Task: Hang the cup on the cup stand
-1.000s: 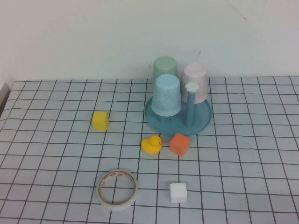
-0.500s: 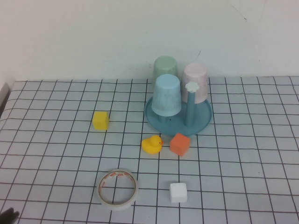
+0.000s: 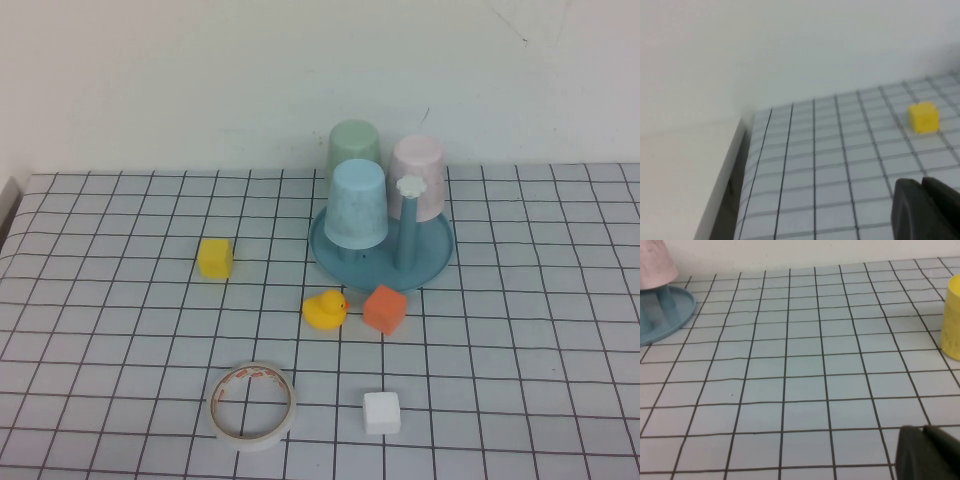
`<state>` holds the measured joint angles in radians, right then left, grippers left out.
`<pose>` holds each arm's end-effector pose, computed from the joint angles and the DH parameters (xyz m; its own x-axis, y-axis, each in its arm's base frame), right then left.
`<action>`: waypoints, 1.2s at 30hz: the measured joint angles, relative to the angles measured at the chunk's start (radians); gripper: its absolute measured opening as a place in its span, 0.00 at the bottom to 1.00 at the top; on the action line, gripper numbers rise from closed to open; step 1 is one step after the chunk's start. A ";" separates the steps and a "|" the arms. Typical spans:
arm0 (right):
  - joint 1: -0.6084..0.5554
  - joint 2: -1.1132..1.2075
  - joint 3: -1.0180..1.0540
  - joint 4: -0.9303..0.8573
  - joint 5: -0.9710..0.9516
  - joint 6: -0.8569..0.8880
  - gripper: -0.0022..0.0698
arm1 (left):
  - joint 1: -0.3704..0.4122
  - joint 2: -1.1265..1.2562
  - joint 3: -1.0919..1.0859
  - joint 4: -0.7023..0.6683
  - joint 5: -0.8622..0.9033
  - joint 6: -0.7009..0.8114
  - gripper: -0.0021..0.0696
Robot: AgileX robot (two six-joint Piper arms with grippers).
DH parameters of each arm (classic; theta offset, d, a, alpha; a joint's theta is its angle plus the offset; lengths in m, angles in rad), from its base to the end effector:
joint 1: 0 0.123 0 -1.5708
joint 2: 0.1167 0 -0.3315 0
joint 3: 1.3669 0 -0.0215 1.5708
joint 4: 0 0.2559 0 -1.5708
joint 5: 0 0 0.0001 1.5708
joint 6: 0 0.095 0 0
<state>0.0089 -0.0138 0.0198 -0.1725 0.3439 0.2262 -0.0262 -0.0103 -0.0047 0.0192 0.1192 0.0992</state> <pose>0.0153 -0.0054 0.1749 -0.2516 0.0612 -0.9659 0.0632 0.9969 0.0467 0.0177 -0.0002 0.2040 -0.0140 0.1184 -0.9929 0.0258 0.9927 0.1180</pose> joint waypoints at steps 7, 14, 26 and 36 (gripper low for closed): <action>0.000 0.000 0.000 0.000 0.000 0.000 0.03 | 0.085 -0.004 0.024 -0.019 0.065 -0.002 0.03; 0.000 0.000 0.000 0.000 0.000 0.000 0.03 | 0.091 -0.004 0.024 -0.075 0.183 -0.005 0.03; 0.000 0.000 0.000 0.000 0.000 0.000 0.03 | 0.091 -0.004 0.024 -0.108 0.186 -0.005 0.03; 0.000 0.000 0.000 0.000 0.000 0.000 0.03 | 0.091 -0.004 0.024 -0.108 0.186 -0.005 0.03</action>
<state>0.0089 -0.0138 0.0198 -0.1725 0.3439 0.2262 0.0649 -0.0141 0.0190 -0.0889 0.3052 0.0946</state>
